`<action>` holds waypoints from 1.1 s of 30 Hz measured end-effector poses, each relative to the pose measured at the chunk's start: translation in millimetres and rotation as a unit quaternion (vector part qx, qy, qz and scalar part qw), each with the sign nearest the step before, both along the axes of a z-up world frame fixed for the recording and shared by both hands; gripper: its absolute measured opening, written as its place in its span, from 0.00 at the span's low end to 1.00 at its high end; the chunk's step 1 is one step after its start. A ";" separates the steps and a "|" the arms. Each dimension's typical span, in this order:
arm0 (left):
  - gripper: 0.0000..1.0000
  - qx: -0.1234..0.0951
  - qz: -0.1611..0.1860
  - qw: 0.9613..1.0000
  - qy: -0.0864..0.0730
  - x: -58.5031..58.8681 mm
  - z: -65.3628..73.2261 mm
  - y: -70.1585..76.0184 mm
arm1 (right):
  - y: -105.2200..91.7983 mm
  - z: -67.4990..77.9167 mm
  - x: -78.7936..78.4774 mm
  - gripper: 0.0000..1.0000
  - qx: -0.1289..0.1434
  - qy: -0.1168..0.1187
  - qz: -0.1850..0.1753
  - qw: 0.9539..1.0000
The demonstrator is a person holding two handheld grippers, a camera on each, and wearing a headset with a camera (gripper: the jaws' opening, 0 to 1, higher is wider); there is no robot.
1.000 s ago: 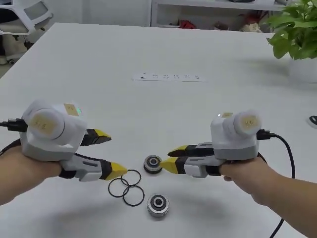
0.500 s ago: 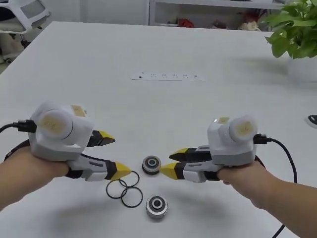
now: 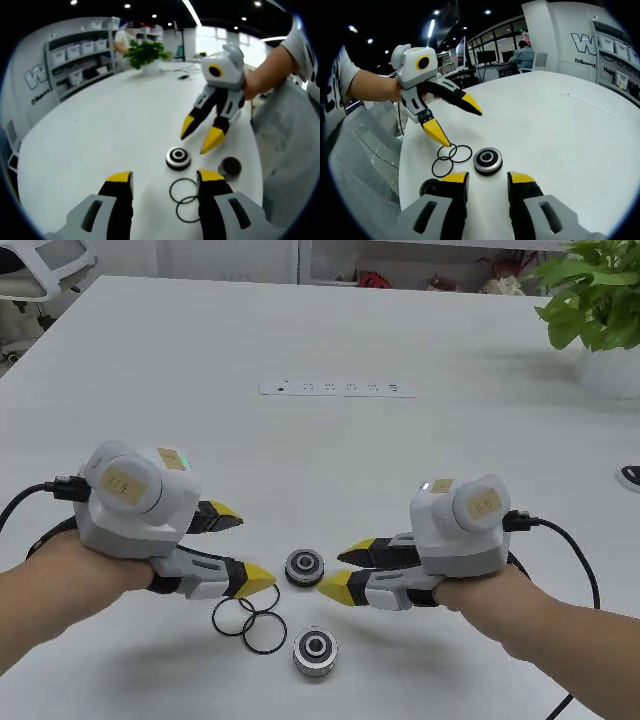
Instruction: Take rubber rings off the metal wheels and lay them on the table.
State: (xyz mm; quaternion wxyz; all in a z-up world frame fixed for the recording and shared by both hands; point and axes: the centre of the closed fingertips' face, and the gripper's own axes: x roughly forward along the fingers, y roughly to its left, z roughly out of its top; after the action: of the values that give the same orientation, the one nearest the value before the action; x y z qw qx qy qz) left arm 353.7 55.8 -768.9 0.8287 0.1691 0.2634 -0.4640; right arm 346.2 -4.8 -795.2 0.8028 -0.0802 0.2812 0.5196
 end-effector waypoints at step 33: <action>0.47 -0.005 -0.018 1.000 0.012 -0.6 -15.8 -27.6 | 6.4 -7.5 -3.3 0.26 -0.004 -0.002 0.008 1.000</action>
State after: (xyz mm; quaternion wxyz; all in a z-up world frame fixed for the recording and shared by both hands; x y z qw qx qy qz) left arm 353.0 28.2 -784.7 0.8175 0.1643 0.2682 -0.4824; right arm 342.9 1.6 -802.6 0.7989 -0.0867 0.2810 0.5246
